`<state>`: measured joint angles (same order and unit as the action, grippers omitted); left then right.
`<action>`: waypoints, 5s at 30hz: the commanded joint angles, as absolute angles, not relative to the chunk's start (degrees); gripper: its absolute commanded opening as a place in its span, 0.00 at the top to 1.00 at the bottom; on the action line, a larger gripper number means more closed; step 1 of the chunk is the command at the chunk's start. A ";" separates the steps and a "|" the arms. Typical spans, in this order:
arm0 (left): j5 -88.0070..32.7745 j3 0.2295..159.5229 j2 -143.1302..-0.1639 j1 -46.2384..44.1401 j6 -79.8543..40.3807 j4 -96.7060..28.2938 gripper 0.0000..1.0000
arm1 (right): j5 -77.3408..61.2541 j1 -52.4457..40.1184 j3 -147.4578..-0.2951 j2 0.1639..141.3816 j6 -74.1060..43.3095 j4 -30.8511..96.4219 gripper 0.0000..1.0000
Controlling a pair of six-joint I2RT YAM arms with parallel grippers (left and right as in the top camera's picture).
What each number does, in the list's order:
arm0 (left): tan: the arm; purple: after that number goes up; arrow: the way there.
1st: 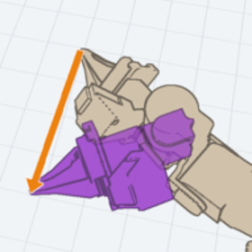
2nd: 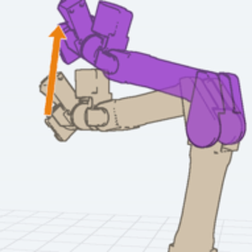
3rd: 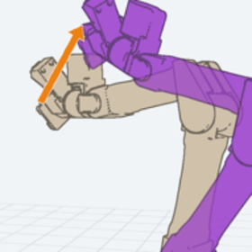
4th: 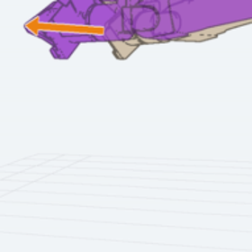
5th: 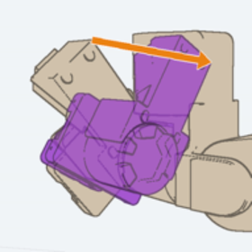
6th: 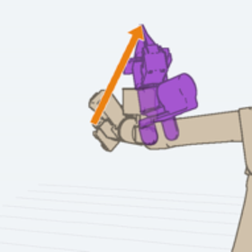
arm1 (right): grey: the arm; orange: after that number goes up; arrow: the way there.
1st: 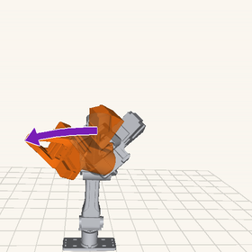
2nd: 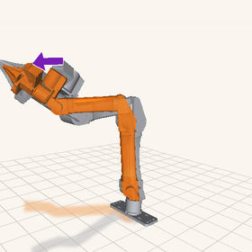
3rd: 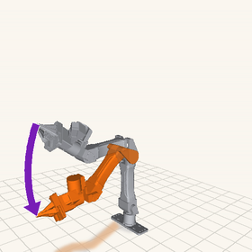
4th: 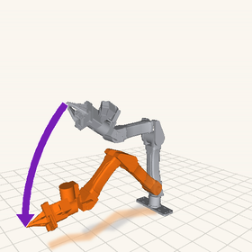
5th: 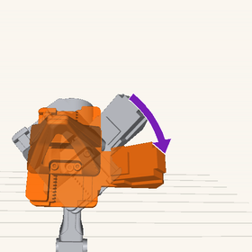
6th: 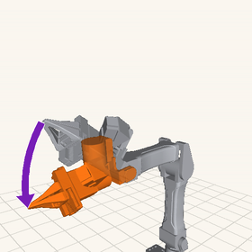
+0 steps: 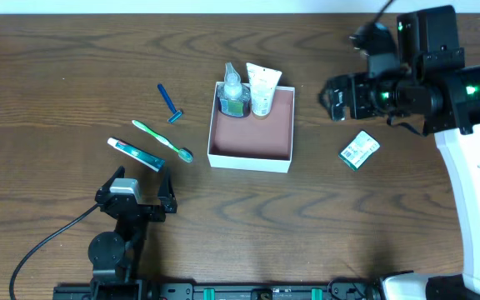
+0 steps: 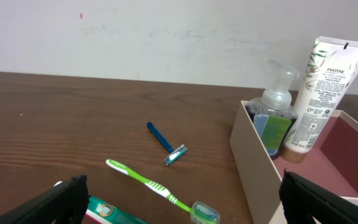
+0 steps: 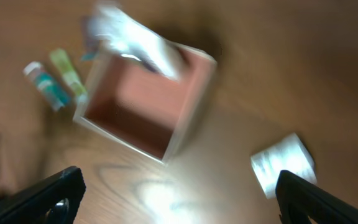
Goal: Pack container
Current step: 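Move the right gripper to the green soap bar box and grasp it, then carry the soap box with the right gripper and drop it into the box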
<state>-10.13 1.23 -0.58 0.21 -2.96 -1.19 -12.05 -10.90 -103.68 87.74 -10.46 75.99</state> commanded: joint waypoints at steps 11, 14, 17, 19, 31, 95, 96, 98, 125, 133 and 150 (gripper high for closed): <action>-10.94 0.23 -0.23 0.03 -3.03 -3.16 0.02 | 7.25 -7.62 -77.87 88.27 -43.68 70.17 0.06; -10.94 0.23 -0.23 0.03 -3.03 -3.16 0.02 | 6.85 -5.91 -72.75 88.27 -47.57 66.81 0.09; -10.94 0.23 -0.23 0.03 -3.03 -3.16 0.02 | 4.49 -4.71 -67.90 88.29 -50.28 60.51 0.13; -10.94 0.23 -0.23 0.03 -3.03 -3.16 0.02 | 3.92 -4.38 -65.10 88.29 -52.18 56.31 0.16; -10.96 0.23 -0.23 0.03 -3.03 -3.16 0.02 | 4.47 -3.46 -57.19 93.34 -52.40 37.08 0.19; -10.94 0.23 -0.64 0.03 -3.03 -3.14 0.02 | -48.93 -6.96 -61.17 98.41 -29.63 -6.11 0.73; -10.94 0.23 -0.64 0.03 -3.03 -3.14 0.02 | -48.93 -7.01 -61.17 98.70 -30.33 -6.79 0.73; -10.94 0.23 -0.64 0.03 -3.03 -3.16 0.02 | -48.93 -7.16 -61.17 99.48 -30.94 -8.27 0.73; -10.94 0.23 -0.64 0.03 -3.03 -3.14 0.02 | -42.83 -9.93 -60.40 100.42 -45.41 -10.41 0.80; -10.94 0.23 -0.64 0.03 -3.03 -3.14 0.02 | -41.78 -10.11 -60.20 100.42 -42.85 -3.40 0.83; -10.94 0.23 -0.64 0.03 -3.03 -3.16 0.02 | -35.48 -13.72 -60.20 100.42 -41.52 -0.40 0.80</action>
